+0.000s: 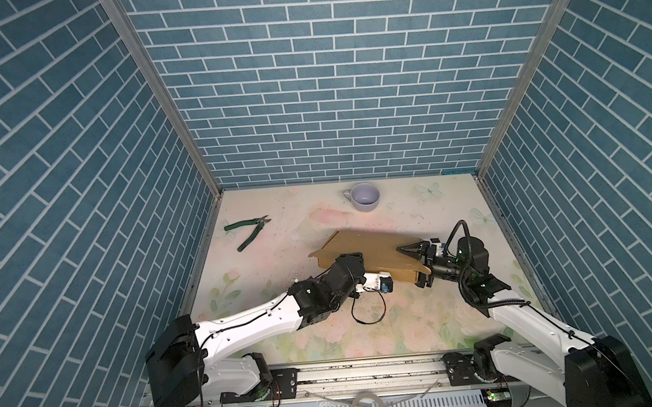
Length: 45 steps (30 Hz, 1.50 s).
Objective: Assemble paper box
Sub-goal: Turn over the paper box at the center of the table.
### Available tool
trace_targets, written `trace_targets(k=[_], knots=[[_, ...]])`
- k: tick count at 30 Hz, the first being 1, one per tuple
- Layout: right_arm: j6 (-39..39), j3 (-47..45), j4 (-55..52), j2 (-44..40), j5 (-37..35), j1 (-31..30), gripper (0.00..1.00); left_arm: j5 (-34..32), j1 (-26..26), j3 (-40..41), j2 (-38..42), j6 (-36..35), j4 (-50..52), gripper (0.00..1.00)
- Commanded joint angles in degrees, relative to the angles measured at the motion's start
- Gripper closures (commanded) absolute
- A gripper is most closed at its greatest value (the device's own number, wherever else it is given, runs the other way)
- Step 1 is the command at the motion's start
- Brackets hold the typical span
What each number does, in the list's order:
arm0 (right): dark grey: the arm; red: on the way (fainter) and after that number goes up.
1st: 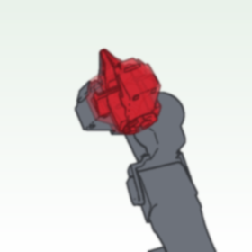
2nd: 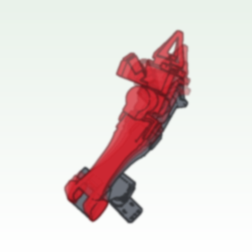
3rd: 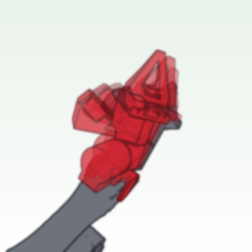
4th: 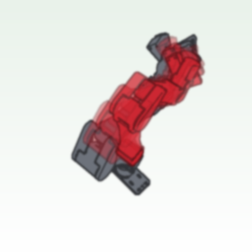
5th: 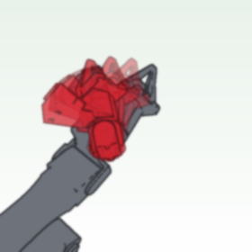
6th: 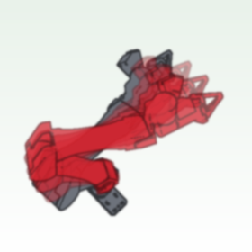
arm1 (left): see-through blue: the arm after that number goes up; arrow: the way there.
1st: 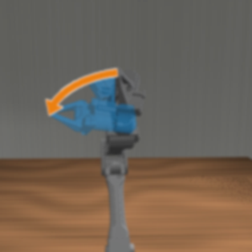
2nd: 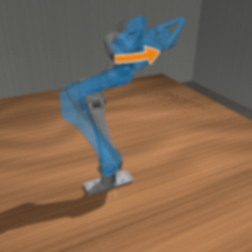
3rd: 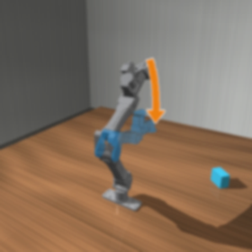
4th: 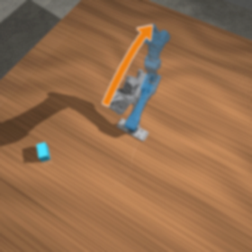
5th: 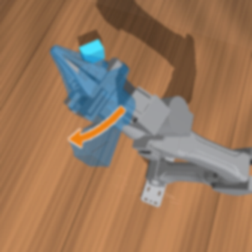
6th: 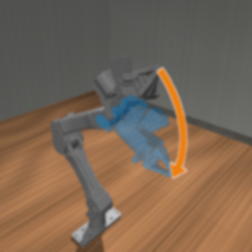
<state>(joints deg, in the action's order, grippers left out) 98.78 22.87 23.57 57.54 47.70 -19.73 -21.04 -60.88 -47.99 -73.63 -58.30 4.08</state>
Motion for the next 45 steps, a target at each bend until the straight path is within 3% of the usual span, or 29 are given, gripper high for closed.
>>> trace_targets(k=[1,9,19,21,24,26,29,35,41,45], knots=[[1.1,1.3,0.1,-2.1,-0.5,0.9,0.23,0.9,0.1,-1.7,0.2,1.6,3.8,0.45],[0.6,0.0,-1.8,-4.8,0.7,3.8,0.19,3.8,2.5,-7.9,-1.9,6.2,15.3,0.47],[-6.2,-0.2,-10.5,-9.2,5.3,14.1,0.17,9.8,4.8,-19.9,-7.2,13.3,36.9,0.47],[-11.4,1.7,-16.4,-9.7,6.2,16.1,0.17,10.9,4.9,-22.7,-8.9,14.4,41.3,0.47],[-28.1,8.8,-36.3,-10.3,5.0,19.0,0.17,14.6,5.7,-27.2,-11.7,15.8,48.7,0.47],[-40.9,15.3,-50.8,-9.7,1.4,19.7,0.18,16.0,6.2,-30.1,-14.3,16.1,52.6,0.47],[-54.6,23.6,-63.4,-8.7,-4.8,19.8,0.19,19.3,7.4,-33.8,-18.1,16.2,56.9,0.46],[-71.8,32.1,-71.7,-9.8,-10.0,16.8,0.28,22.9,10.6,-37.1,-23.7,15.3,59.0,0.46],[-81.5,36.8,-78.2,-6.2,-23.3,6.9,0.34,25.0,13.1,-40.6,-27.3,14.6,59.3,0.46],[-85.5,39.6,-77.7,-1.9,-28.3,1.5,0.34,25.9,13.2,-41.3,-28.5,13.5,59.3,0.46]])
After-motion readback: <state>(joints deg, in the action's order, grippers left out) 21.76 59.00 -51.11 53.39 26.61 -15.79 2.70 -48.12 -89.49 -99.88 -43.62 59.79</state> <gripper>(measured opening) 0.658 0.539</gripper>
